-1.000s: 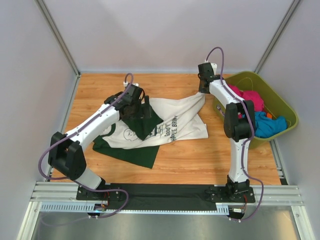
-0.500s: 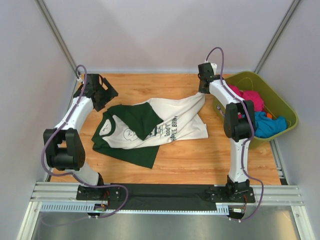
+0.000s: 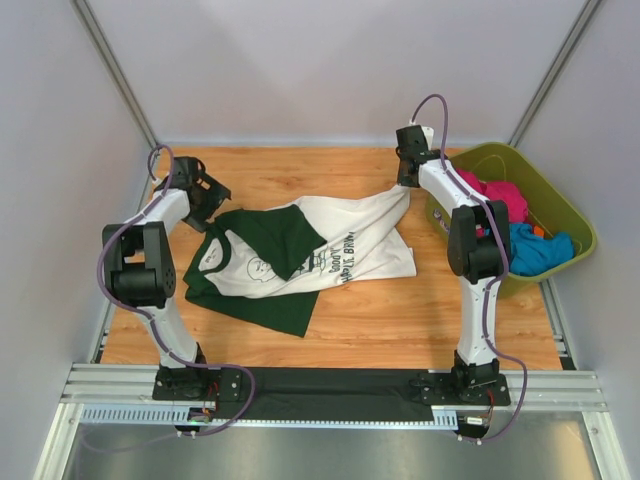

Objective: Fold and stack the t-shirts
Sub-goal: Flatten the tshirt out

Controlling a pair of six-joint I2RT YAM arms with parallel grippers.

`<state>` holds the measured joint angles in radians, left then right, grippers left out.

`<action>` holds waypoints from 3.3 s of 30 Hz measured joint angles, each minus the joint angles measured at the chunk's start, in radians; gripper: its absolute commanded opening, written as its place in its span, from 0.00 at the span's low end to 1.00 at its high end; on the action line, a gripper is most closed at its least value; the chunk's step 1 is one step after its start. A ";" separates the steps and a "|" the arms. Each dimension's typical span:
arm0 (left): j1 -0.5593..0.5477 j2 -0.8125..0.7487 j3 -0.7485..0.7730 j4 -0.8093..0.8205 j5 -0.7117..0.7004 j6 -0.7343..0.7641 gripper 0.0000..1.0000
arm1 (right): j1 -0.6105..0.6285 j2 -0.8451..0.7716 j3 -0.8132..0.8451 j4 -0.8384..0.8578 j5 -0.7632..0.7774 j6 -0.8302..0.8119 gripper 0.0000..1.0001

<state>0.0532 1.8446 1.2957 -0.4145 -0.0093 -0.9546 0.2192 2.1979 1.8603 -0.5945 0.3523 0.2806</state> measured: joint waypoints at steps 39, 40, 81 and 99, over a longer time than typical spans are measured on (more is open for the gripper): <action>0.018 -0.416 0.111 0.212 0.009 0.472 0.00 | 0.002 -0.267 0.111 -0.030 -0.042 -0.016 0.00; 0.018 -0.464 0.113 0.217 -0.005 0.496 0.00 | 0.002 -0.300 0.115 -0.022 -0.042 -0.018 0.00; 0.077 -0.670 0.449 -0.259 0.066 0.440 0.00 | 0.002 -0.904 -0.201 0.209 0.062 -0.124 0.00; 0.093 -0.859 0.194 -0.325 0.098 0.462 0.00 | 0.002 -0.904 -0.178 0.080 -0.035 -0.126 0.01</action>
<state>0.1459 0.9852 1.4895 -0.7395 0.0883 -0.4931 0.2211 1.2942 1.6821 -0.5144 0.3172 0.1547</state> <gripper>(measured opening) 0.008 0.010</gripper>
